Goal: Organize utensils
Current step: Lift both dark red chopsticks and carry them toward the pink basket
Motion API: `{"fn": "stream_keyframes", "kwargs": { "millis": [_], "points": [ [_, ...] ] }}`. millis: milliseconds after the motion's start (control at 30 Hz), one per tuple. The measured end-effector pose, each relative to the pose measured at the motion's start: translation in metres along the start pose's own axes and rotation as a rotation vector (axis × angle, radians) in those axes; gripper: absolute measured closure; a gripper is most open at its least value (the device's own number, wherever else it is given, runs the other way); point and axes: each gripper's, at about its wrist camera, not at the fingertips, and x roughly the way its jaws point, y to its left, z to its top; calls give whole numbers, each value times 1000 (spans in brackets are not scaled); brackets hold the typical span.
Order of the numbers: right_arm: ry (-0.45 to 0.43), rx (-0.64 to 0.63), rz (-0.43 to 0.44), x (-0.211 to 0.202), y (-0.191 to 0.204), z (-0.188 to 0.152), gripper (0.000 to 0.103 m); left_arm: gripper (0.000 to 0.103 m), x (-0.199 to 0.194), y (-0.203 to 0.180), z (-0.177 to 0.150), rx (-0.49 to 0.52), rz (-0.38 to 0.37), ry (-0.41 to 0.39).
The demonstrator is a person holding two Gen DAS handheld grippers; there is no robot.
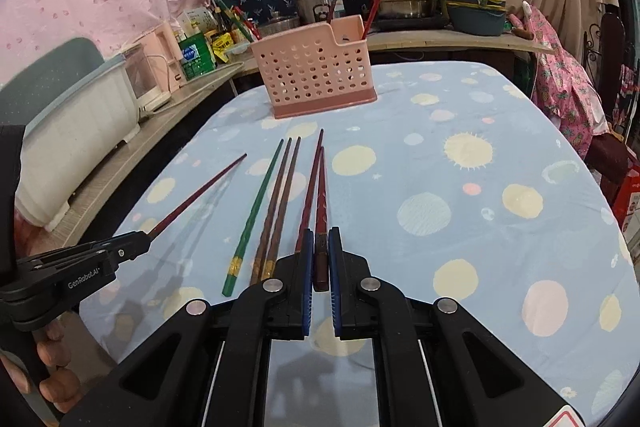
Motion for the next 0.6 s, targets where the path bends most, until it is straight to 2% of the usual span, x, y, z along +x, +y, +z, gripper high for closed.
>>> {"fn": "stream_keyframes", "kwargs": {
  "millis": [233,600],
  "points": [
    [-90,31,41,-21,-4,37,96,96,-32,2,26,-10,-19,-68],
    [-211,44,128,-47,-6,107,96,96,-64,1,91,-30,-27,-161]
  ]
}}
